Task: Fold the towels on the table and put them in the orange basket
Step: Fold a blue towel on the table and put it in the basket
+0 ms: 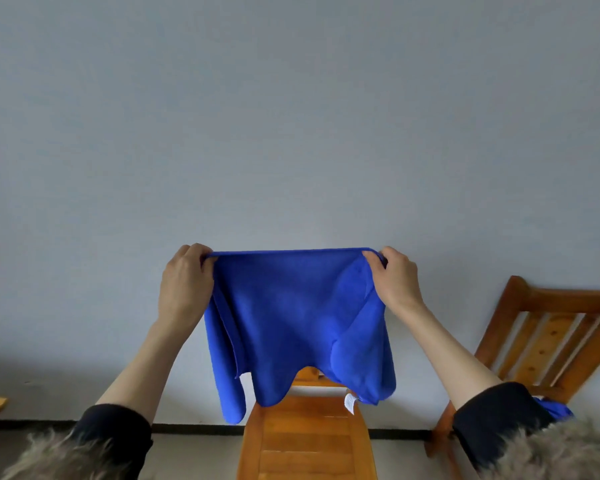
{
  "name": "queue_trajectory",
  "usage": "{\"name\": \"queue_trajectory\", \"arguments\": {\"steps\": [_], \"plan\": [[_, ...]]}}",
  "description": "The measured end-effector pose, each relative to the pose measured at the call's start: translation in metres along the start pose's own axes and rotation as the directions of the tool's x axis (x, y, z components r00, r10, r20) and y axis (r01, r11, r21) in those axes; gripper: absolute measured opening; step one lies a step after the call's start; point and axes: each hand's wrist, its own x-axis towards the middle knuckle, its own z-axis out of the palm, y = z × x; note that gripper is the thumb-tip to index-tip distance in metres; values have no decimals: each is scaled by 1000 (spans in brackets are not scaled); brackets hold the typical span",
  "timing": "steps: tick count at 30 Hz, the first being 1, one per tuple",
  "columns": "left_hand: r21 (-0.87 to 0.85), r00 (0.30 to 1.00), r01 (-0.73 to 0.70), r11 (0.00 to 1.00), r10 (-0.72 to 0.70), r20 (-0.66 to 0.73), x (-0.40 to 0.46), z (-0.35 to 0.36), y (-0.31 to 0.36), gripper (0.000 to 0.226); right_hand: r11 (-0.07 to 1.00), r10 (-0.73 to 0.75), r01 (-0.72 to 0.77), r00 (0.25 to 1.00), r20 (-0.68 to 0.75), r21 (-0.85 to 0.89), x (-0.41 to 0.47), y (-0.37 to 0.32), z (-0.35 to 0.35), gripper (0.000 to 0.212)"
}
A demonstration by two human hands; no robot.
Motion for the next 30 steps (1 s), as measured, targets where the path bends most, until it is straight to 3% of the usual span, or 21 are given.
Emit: {"name": "queue_trajectory", "arguments": {"steps": [4,6,8,13,17,20,22,24,26,30], "plan": [[90,999,30,996,-28,-20,-6,-23,-22,34,971,-135,147,988,75,-190,-3,-16,11,15],[161,997,43,986,-32,-74,-12,-39,-35,34,903,-238,251,968,79,-348,-5,-24,18,16],[181,987,74,981,-46,-152,-19,-55,-46,26,878,-294,294,954,60,-378,-8,-33,27,17],[79,920,300,951,-267,-286,-48,-96,-67,21,960,-235,251,964,125,-125,-27,-56,54,25],[-207,787,486,849,-529,-319,-92,-134,-89,16,966,-254,227,919,301,122,-50,-76,81,16],[-408,663,580,705,-700,-265,-129,-168,-104,25,943,-203,28,839,504,333,-67,-100,103,23],[-449,595,614,649,-755,-277,-155,-189,-112,25,893,-154,-182,734,661,411,-83,-116,116,31],[-441,536,646,624,-781,-320,-182,-211,-120,20,870,-143,-293,621,771,397,-103,-131,130,34],[-423,487,670,610,-791,-371,-208,-234,-129,15,895,-159,-270,552,818,356,-123,-146,146,28],[-272,436,747,606,-756,-488,-251,-288,-144,14,946,-228,-89,505,832,313,-165,-182,181,30]]}}
